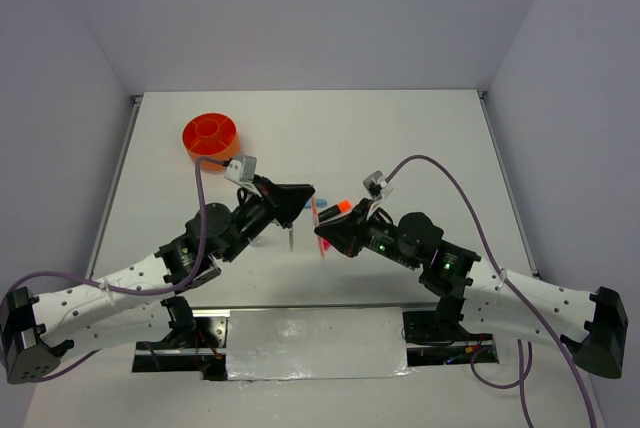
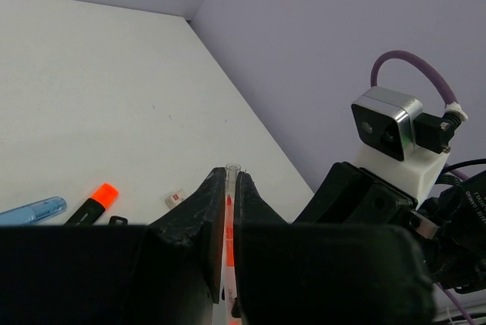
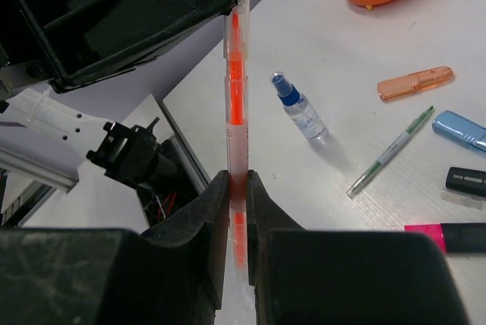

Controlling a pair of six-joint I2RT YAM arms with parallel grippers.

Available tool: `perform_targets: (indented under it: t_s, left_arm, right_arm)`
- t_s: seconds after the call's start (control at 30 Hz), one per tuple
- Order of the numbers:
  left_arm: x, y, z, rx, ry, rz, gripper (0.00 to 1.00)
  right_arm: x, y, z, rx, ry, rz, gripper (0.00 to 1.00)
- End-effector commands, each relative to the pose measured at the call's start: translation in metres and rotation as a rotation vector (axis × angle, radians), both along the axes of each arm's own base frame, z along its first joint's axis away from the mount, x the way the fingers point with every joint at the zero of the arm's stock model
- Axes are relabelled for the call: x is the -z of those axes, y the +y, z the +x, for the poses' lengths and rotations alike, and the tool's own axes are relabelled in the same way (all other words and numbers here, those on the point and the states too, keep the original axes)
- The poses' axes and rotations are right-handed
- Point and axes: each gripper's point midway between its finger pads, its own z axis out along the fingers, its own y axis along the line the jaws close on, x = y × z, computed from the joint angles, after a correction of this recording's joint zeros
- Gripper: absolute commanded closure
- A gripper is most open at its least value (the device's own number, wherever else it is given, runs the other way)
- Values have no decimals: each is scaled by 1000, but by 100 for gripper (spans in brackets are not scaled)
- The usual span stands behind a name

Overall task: Sort the stationery into containers
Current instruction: Close the pen cap on the pen.

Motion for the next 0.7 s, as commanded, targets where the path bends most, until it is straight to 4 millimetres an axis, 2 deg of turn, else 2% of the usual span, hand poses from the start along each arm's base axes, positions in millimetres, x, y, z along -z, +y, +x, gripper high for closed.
perform_targets:
  t_s: [0.0, 0.33, 0.4, 0.43, 0.47, 0.57, 0.63, 0.67]
  left_arm:
    - [-14, -3, -4, 24, -30, -64, 100]
    - [-13, -8, -6, 44, -24, -58, 100]
    - [-13, -8, -7, 51, -29, -53, 94]
    - [-13, -8, -8, 58, -32, -49, 91]
    - [-13, -8, -9, 60, -36, -47, 82]
    - [-18, -8, -14, 85, -62, -49, 62]
    - [-22, -7, -15, 89, -77, -48, 60]
    - [-25, -6, -16, 89, -81, -51, 63]
  right_arm:
    - [-47, 1, 7, 35, -70, 91, 100]
    - [-89, -1, 13, 68, -157, 196, 100]
    - [-95, -1, 13, 64, -188, 198, 100]
    - [-92, 0, 13, 61, -184, 175, 100]
    - [-97, 1, 12, 52, -200, 169, 100]
    - [-94, 6, 5, 4, -204, 164, 100]
    - [-90, 6, 5, 3, -194, 151, 100]
    - [-89, 5, 6, 10, -185, 149, 100]
